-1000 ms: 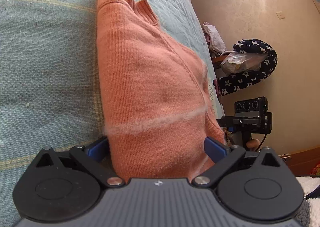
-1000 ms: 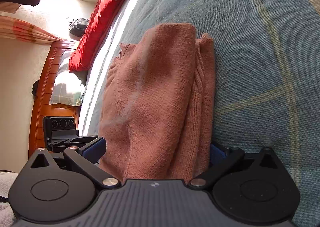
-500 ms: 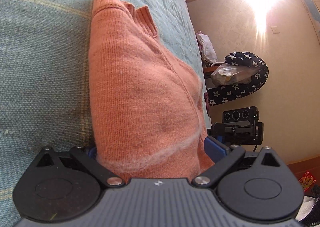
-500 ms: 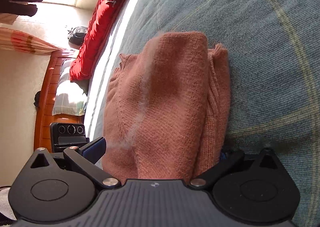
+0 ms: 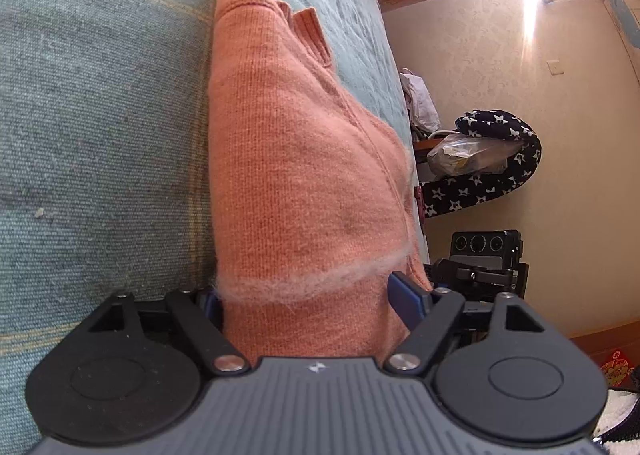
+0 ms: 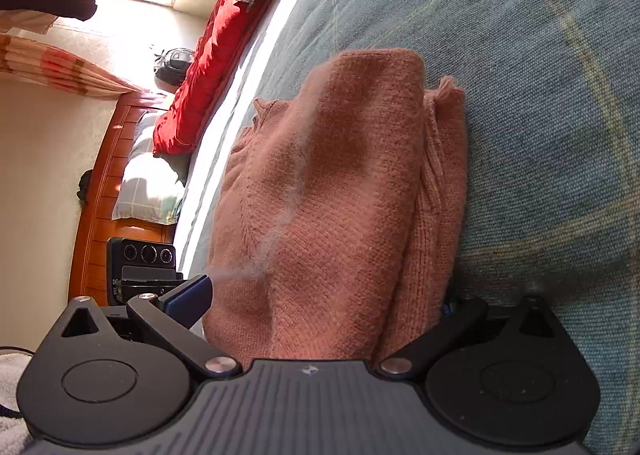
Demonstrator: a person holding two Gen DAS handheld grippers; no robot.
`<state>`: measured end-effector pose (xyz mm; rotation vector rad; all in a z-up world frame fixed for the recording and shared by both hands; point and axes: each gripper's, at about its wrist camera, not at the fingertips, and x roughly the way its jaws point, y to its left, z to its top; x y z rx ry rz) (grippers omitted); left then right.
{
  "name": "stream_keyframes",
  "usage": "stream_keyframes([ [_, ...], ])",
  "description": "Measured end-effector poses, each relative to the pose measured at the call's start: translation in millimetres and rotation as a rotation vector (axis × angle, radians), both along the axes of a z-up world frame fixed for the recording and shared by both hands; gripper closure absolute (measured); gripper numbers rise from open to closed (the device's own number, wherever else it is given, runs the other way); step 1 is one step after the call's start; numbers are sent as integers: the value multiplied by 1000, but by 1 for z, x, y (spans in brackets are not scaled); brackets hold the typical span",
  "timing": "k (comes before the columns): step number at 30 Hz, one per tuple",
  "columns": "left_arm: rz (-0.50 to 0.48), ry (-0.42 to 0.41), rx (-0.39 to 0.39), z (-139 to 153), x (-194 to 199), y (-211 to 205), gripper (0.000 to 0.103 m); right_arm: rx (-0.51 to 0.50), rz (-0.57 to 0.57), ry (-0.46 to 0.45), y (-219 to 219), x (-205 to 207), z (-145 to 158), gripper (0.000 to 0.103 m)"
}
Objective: Fold clothes
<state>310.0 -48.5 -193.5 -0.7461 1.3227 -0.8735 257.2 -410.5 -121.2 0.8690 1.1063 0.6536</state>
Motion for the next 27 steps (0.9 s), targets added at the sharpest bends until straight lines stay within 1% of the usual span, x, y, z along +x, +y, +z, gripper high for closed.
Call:
stream_keyframes([
  [1,7,2,-1,-1,-1,1,33,-11,3,-20,1,-3,1,0],
  [3,10,9,7,-1,1,0,34,-26,-13,-27,3,-4,1,0],
  [7,9,1,21,2,0,-2,33,-4,-11,5,1,4,1,0],
  [9,14,-5,25,2,-1,-3,33,-15,-3,13,1,6,2,3],
  [12,23,-12,32,3,-3,-2,33,-56,2,11,2,4,5,10],
  [14,26,-16,40,4,-3,-2,33,-80,-2,15,-1,3,5,22],
  [17,35,-26,59,7,-6,-3,33,-96,-1,15,-5,1,4,30],
  [19,42,-37,74,11,-8,-6,33,-121,8,5,-3,1,7,31],
  [22,41,-62,97,19,-12,-9,34,-172,36,-32,6,-1,19,31],
  [24,38,-79,103,25,-13,-9,35,-173,49,-48,8,-1,28,31],
  [27,40,-102,93,33,-15,-6,36,-159,58,-64,9,0,40,31],
])
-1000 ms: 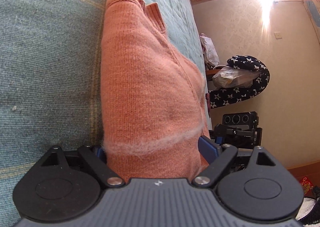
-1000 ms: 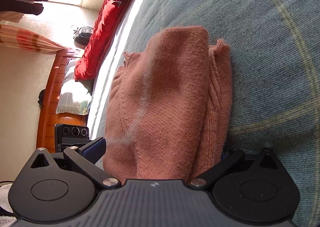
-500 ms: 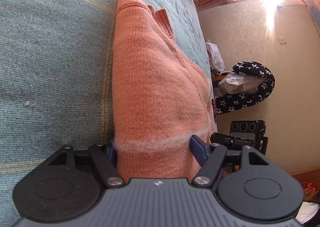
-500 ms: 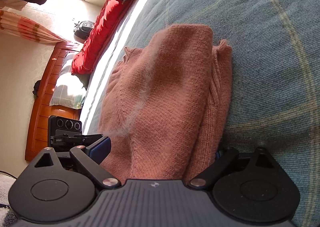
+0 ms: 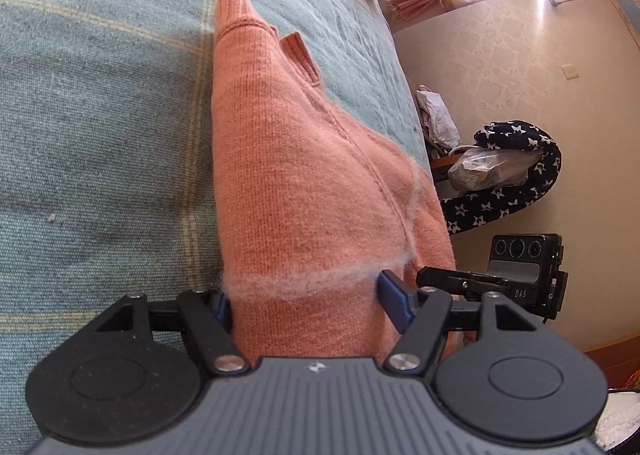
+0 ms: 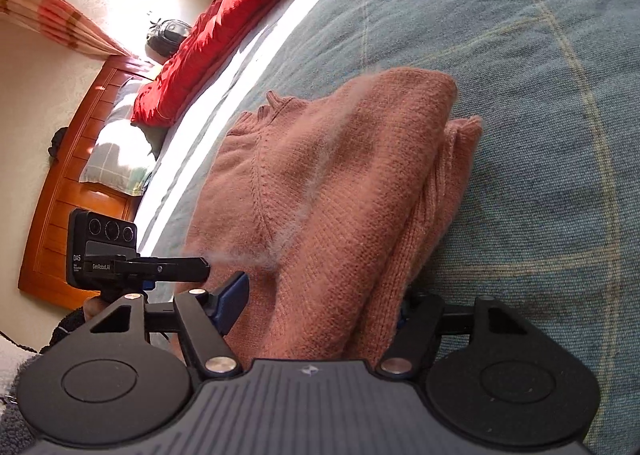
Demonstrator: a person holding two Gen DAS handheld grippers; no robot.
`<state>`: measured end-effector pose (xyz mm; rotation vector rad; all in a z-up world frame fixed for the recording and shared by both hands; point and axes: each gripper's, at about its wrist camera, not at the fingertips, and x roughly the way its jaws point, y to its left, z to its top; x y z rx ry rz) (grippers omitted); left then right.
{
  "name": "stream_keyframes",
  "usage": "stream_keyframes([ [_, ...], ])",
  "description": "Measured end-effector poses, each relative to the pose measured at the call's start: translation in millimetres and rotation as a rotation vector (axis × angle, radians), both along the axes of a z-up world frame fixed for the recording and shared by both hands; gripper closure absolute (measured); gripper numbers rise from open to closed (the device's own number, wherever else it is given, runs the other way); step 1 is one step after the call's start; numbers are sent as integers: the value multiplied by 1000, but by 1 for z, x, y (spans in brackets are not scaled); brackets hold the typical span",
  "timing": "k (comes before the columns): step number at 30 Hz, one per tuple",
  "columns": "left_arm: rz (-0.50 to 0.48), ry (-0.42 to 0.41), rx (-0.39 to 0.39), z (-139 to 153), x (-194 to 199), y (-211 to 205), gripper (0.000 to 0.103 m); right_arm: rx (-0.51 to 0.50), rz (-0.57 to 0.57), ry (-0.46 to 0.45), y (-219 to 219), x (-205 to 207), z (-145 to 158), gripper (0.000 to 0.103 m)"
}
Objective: Fold clothes
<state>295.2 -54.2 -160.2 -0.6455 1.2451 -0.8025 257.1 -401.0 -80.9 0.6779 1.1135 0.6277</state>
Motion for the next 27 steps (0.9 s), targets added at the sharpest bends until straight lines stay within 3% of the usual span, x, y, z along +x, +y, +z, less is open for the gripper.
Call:
stream_keyframes([
  [6,40,-63,-24,21,0,14,41,-19,42,-52,9,3,24,32],
  [11,98,-115,8,36,-3,37,41,-44,83,-106,21,8,35,53],
  [27,333,-232,93,74,-33,168,41,1,324,-203,150,67,71,53],
])
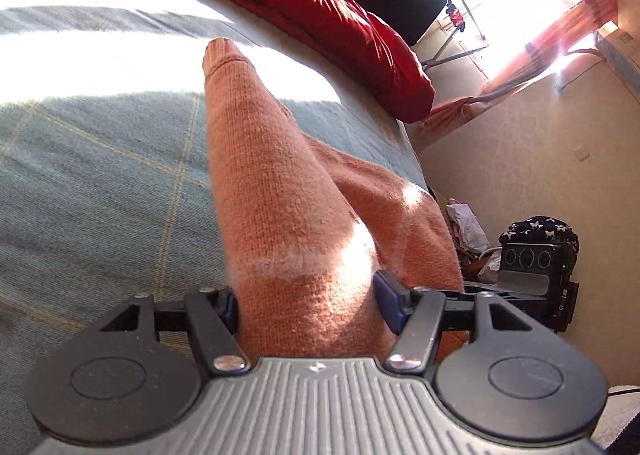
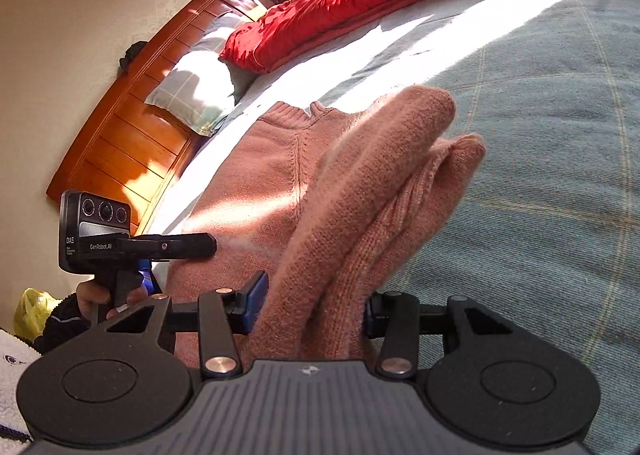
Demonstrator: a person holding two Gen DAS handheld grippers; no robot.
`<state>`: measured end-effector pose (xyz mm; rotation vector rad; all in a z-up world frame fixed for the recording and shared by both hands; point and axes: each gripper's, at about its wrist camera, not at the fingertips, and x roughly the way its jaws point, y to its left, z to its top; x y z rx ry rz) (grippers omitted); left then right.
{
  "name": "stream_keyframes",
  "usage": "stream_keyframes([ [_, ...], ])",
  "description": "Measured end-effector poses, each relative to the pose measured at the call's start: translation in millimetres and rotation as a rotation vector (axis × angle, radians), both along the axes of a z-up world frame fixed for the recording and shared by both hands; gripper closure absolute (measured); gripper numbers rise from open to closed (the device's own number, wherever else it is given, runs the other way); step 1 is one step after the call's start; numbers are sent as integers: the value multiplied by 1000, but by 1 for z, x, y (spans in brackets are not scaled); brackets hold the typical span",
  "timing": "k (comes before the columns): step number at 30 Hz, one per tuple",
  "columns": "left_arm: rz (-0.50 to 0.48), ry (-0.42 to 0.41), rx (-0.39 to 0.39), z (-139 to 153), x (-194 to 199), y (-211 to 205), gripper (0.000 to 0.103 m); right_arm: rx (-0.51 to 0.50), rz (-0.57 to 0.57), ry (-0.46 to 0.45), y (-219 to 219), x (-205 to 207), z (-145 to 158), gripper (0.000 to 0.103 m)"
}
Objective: Fold clothes
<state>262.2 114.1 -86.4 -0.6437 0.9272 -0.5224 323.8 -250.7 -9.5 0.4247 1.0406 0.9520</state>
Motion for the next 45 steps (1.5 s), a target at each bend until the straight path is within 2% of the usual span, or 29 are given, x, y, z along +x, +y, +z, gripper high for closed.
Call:
stream_keyframes([
  [7,82,-31,23,7,-8,72,42,14,55,-8,78,11,4,52],
  [16,130,-67,50,9,-10,187,42,38,72,-48,198,11,9,52],
  [26,189,-117,120,10,-4,306,42,70,102,-82,343,16,-2,52],
  [31,239,-130,113,1,-3,360,42,63,119,-92,398,20,-6,51],
  [39,291,-113,117,-19,5,409,42,54,146,-74,462,26,-21,50],
  [45,281,-78,121,-44,14,422,42,32,129,-48,475,26,-43,50],
])
